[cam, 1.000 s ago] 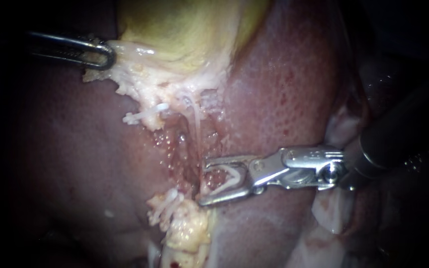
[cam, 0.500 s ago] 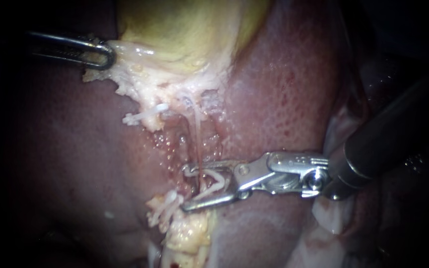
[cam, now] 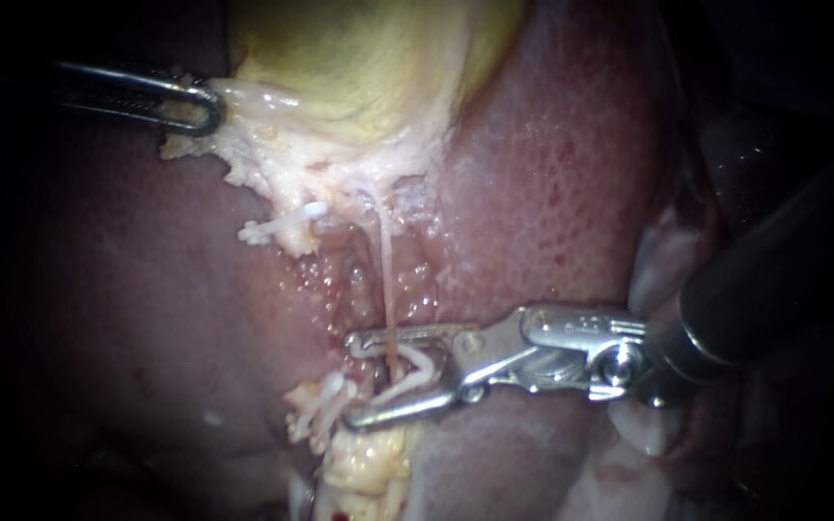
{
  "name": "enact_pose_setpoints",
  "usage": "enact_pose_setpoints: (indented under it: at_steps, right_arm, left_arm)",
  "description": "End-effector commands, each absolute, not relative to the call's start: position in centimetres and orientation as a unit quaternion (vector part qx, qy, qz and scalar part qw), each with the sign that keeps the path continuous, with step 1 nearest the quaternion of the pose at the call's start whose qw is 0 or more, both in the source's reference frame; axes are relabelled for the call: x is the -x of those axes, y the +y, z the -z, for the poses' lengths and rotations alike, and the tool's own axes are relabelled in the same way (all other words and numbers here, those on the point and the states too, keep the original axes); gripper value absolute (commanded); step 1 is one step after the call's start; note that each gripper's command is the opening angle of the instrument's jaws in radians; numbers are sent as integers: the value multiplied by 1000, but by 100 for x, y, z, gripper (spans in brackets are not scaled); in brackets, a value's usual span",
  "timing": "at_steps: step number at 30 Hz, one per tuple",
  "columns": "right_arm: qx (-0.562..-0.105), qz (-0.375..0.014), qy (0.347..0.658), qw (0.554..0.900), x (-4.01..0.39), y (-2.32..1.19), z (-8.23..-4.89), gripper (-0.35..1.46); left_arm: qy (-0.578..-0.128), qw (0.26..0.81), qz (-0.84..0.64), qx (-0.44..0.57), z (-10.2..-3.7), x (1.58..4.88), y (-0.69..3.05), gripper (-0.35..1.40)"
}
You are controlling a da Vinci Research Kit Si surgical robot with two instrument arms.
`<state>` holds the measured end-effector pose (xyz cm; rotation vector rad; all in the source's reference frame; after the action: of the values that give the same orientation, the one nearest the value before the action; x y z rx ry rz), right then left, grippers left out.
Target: Clipping first clip right tube
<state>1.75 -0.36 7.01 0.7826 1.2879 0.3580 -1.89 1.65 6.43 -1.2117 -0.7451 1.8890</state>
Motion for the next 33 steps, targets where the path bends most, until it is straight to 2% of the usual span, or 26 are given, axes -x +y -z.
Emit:
enact_pose_setpoints:
  at_steps: [1,11,20,33]
  right_arm:
    - [-356,-159,582,713,-174,-36,-697,48]
    - [-389,-141,582,700,-177,-45,-681,43]
    - [-402,-149,574,697,-177,-45,-681,34]
    - [-405,-165,567,698,-173,-38,-684,-5]
  left_arm:
    - [-292,379,-739,474,-643,189,165,-35]
    - [-292,379,-739,474,-643,189,165,-35]
    - [-292,379,-739,474,-643,189,165,-35]
    - [-292,379,-739,474,-643,189,165,-35]
